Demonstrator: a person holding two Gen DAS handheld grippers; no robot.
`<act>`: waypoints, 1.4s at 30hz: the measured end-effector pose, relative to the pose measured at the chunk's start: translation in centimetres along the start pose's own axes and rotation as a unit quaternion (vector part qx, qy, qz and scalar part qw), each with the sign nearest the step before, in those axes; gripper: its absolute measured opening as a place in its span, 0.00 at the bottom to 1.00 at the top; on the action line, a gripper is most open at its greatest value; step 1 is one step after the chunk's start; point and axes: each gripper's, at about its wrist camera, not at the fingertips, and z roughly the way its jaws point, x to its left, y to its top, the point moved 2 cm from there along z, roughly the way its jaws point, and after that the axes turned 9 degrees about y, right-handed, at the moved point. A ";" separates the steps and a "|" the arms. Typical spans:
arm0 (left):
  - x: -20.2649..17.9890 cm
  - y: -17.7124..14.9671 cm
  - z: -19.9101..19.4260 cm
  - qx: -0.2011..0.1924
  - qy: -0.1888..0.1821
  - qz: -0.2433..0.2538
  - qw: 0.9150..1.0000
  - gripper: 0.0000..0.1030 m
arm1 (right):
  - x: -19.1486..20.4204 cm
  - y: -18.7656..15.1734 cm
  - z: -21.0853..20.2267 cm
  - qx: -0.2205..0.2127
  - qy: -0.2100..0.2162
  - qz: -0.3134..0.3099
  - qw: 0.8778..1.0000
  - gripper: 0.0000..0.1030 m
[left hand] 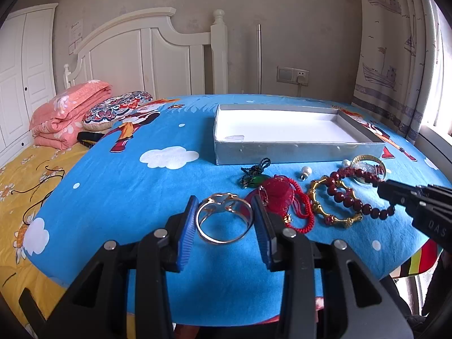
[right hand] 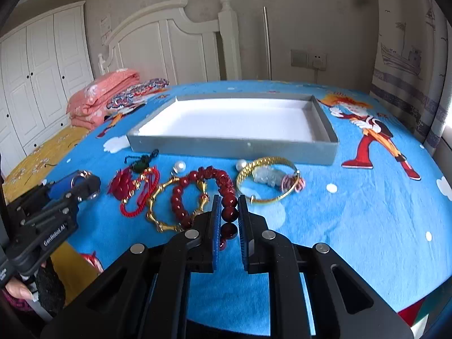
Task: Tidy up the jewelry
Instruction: 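Grasp the gold rings with the left tool while the right tool grasps the bead bracelet, then carry the gold rings with the left tool while the right tool carries the bracelet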
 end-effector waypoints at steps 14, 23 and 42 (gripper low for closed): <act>-0.4 -0.1 0.3 0.011 -0.003 0.002 1.000 0.37 | 0.2 0.5 2.1 0.005 -0.018 -0.044 0.999 0.18; -0.9 0.4 -1.1 -0.012 -0.005 0.018 1.000 0.37 | 2.0 0.8 -1.6 -0.066 -0.028 -0.089 0.993 0.12; -2.8 3.1 -4.5 -0.046 -0.030 0.018 0.998 0.36 | 2.9 3.2 -7.7 -0.158 -0.065 -0.097 0.980 0.11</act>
